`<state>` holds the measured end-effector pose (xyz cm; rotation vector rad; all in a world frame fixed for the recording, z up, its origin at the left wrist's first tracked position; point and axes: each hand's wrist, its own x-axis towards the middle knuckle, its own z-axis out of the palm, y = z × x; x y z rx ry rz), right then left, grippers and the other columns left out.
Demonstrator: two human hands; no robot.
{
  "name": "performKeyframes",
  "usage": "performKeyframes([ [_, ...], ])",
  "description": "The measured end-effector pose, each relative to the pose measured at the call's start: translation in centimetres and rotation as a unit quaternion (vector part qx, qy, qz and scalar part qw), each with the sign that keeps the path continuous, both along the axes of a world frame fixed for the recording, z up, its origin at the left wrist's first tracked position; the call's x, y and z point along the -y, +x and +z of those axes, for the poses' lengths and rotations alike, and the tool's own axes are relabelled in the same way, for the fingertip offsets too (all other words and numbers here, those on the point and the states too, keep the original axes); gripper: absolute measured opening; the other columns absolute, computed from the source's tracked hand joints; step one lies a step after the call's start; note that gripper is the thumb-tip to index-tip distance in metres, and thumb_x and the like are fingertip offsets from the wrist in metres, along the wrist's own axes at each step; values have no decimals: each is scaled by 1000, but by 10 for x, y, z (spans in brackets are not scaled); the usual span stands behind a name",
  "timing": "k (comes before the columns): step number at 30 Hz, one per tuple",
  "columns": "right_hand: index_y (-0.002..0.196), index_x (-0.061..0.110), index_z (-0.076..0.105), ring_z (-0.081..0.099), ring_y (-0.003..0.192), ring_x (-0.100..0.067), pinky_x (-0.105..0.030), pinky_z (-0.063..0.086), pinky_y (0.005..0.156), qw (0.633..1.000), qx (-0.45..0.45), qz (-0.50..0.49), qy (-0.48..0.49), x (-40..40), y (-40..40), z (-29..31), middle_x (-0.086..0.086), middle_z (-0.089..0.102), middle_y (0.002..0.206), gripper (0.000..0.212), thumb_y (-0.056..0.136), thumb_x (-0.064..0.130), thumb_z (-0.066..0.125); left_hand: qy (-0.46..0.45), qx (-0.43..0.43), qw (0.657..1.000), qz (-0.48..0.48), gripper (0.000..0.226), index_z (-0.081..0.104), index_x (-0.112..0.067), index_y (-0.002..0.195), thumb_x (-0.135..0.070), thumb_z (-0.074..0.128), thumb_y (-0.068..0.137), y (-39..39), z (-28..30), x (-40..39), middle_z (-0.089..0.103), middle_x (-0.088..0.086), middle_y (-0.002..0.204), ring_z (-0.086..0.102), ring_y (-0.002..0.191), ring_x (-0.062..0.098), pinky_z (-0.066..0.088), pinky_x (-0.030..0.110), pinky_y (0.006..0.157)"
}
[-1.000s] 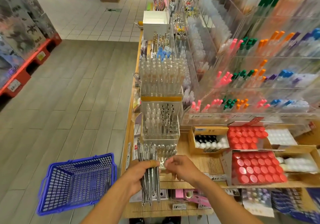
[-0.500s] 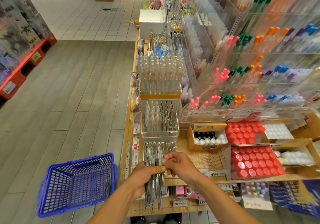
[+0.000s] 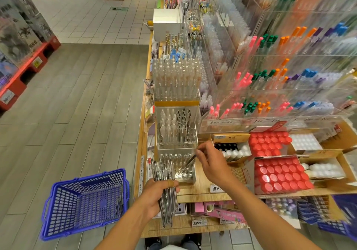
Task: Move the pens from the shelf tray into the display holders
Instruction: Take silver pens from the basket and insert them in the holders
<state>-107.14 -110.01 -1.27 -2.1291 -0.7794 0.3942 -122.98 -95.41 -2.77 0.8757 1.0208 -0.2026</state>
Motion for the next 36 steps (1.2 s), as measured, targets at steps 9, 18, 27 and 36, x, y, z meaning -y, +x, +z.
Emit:
performKeyframes([
  [9, 91, 29, 42, 51, 66, -3, -23, 38, 55, 993, 61, 47, -94, -12, 4, -19, 15, 53, 77, 11, 102, 30, 45, -18, 25, 999, 26, 26, 70, 14, 103, 3, 73, 80, -6, 4, -1, 72, 29, 88, 72, 63, 26, 58, 33, 49],
  [18, 101, 15, 60, 52, 88, -13, -25, 41, 74, 977, 145, 84, -130, -14, 5, -23, 4, 58, 96, 12, 98, 25, 54, -29, 25, 999, 14, 32, 68, 14, 105, 2, 76, 77, -9, 2, -1, 72, 28, 87, 70, 60, 28, 56, 33, 47],
  [27, 115, 23, 68, 50, 98, -16, -28, 41, 82, 941, 231, 86, -231, -25, -6, -21, 5, 64, 107, 24, 100, 25, 51, -23, 20, 1000, 5, 33, 65, 14, 107, 3, 74, 77, -5, -1, -1, 72, 32, 92, 70, 65, 31, 58, 36, 52],
  [36, 105, 29, 68, 52, 95, -9, -31, 36, 81, 950, 230, 65, -200, -25, -20, -11, 13, 64, 101, 20, 95, 40, 55, -10, 18, 1000, -21, 58, 53, 12, 121, 2, 80, 71, -4, -1, -1, 72, 31, 95, 71, 71, 33, 58, 38, 55],
])
